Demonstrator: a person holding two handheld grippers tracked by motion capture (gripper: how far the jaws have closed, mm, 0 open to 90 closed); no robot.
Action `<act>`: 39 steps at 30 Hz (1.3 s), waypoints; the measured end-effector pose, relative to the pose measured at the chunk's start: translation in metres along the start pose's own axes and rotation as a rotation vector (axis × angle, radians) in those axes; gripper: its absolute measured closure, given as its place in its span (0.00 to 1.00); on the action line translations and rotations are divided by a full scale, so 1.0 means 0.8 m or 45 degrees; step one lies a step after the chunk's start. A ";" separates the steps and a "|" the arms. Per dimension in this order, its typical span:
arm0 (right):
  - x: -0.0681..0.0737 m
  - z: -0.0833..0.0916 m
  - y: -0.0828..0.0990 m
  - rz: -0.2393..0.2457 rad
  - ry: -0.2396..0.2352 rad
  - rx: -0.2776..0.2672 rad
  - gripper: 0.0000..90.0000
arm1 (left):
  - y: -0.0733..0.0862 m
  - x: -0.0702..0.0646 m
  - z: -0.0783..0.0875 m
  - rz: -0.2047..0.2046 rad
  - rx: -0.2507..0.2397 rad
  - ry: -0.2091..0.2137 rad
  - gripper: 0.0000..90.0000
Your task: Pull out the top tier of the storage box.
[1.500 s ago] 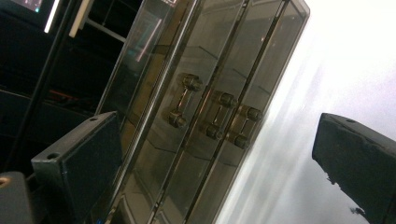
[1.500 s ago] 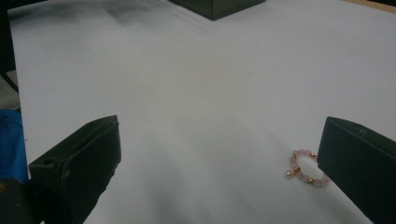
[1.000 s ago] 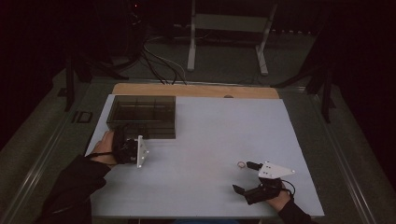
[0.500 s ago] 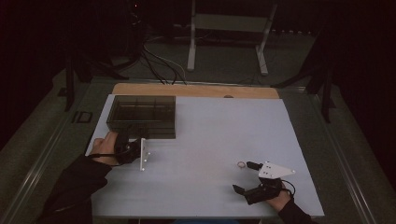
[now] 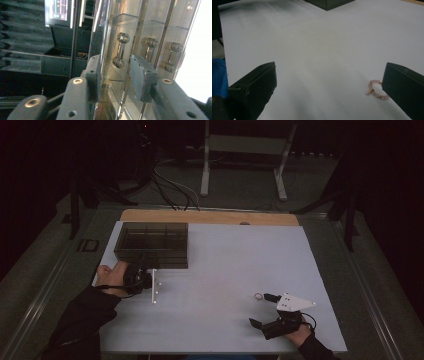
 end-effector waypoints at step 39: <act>0.001 0.000 0.001 -0.002 -0.007 0.007 0.00 | -0.003 -0.002 -0.009 -0.074 0.088 -0.001 0.92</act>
Point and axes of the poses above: each handheld gripper's, and its own axes: z roughly backward along the jaws, y roughly out of its underside, x roughly to its left, the point moved 9 cm from there along -z, roughly forward along the jaws, and after that the axes turned 15 degrees about -z, right-handed, at the moved point
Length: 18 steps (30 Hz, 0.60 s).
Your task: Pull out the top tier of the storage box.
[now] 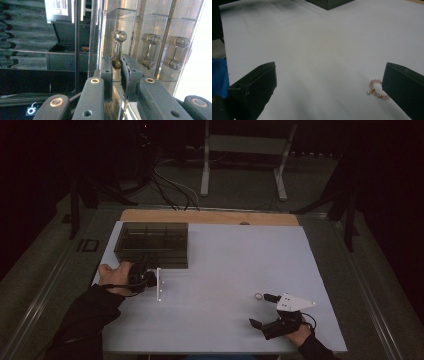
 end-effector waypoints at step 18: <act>0.000 0.001 0.000 0.002 0.003 -0.003 0.00 | 0.000 -0.005 0.021 -0.008 -0.010 0.019 0.91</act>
Point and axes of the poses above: each handheld gripper's, and its own axes: z roughly backward along the jaws, y roughly out of its underside, x roughly to its left, the point moved 9 cm from there along -z, roughly forward along the jaws, and after that the axes turned 15 degrees about -z, right-handed, at the moved point
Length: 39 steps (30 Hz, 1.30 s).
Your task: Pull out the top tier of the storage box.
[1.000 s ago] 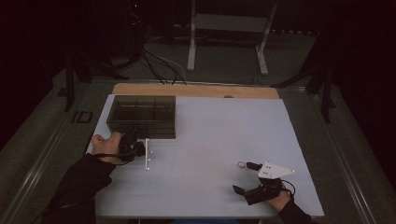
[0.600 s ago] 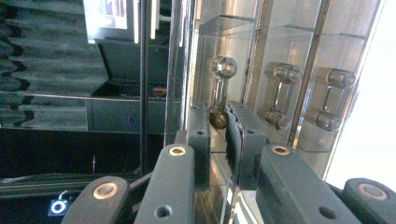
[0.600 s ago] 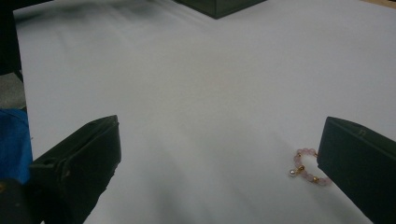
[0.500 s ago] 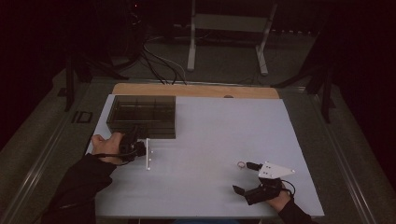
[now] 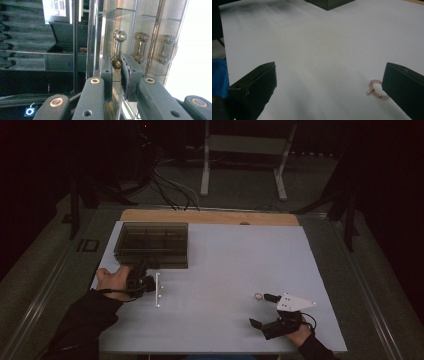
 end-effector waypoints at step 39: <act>-0.003 -0.001 0.000 -0.010 0.012 0.006 0.00 | -0.002 0.004 0.023 0.098 -0.162 0.208 0.81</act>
Point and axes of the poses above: each handheld gripper's, and its own axes: z roughly backward along the jaws, y roughly out of its underside, x roughly to its left, the point moved 9 cm from there along -z, roughly forward along the jaws, and after that the axes turned 15 degrees about -z, right-handed, at the moved point
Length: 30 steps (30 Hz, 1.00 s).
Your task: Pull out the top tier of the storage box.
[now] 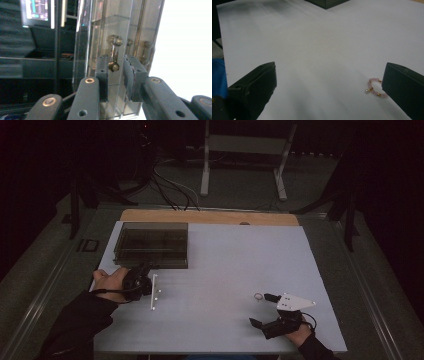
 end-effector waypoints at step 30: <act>0.000 -0.001 0.001 0.001 -0.001 0.012 0.00 | 0.047 0.008 0.018 0.324 -0.140 0.424 0.02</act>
Point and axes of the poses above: each handheld gripper's, and its own axes: z roughly backward along the jaws, y roughly out of its underside, x roughly to its left, the point moved 9 cm from there along -z, roughly forward along the jaws, and after that the axes turned 15 degrees about -z, right-handed, at the moved point
